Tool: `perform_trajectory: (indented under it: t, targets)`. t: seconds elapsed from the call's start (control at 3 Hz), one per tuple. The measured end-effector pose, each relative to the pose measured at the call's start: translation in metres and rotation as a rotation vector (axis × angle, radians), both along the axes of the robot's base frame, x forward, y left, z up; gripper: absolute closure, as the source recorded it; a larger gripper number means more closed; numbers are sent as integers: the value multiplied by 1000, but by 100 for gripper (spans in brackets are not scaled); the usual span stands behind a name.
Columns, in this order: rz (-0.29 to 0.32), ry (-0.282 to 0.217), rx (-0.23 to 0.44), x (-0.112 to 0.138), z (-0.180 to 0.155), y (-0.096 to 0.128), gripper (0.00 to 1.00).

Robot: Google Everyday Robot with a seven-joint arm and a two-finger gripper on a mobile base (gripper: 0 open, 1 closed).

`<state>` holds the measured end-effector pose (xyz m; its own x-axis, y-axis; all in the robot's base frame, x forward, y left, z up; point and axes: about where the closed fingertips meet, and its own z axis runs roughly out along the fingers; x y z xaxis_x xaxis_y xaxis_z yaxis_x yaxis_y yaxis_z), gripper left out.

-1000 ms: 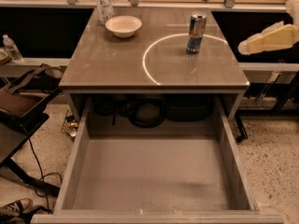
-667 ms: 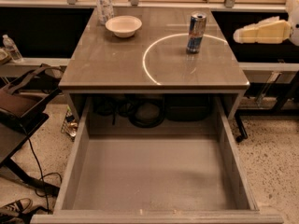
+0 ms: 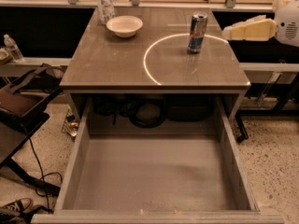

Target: Place redbull can into top drawer

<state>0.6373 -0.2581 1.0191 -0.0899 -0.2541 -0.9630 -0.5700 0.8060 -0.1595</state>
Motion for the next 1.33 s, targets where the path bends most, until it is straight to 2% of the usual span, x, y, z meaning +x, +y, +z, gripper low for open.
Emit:
perform_trajectory:
  t: [0.33,0.67,1.0,1.33]
  targets:
    - [29,-41,108,45,-5,29,0]
    - [60,-74,213,110,-19,54,0]
    - [69,-81,255,141,-29,63,0]
    - [76,-72,276,161,-45,72,0]
